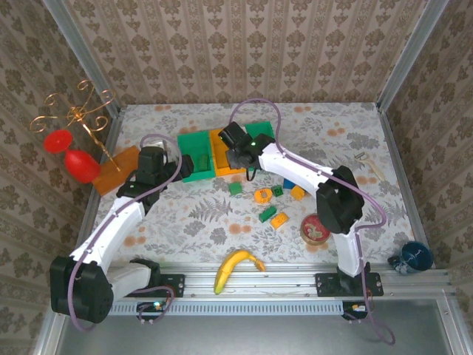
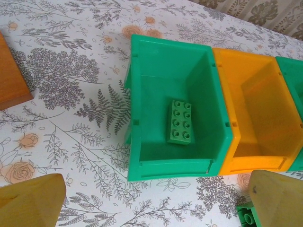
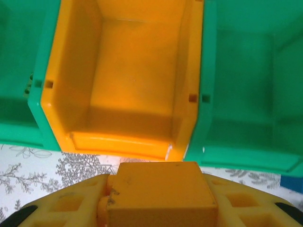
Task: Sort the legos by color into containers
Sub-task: Place the lego in the container.
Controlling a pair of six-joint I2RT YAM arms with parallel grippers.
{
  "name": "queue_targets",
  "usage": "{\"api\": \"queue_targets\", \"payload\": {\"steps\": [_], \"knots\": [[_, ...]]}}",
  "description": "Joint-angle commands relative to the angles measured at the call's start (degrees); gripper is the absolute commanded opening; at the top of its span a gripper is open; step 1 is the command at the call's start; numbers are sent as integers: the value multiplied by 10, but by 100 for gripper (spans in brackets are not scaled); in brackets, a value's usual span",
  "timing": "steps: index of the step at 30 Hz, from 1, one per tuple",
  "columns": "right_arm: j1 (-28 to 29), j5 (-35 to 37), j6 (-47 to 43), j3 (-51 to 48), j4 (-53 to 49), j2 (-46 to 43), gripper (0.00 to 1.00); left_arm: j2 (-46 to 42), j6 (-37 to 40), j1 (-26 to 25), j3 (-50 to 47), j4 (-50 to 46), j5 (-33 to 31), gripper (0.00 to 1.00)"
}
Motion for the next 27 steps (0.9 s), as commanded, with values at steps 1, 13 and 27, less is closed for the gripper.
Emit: {"api": "queue_targets", "payload": {"steps": [1,13,27], "knots": [[0,29,-32,44,-30,33,17,-14,-7,5,-6,-14,1,100],[-9,18,-72,147,-34,115,17,-29,-7,10,-13,-23,-1,100],[-16,0,-83,211,-43,171,28,-35,-5,13,-11,-31,0,100]]}}
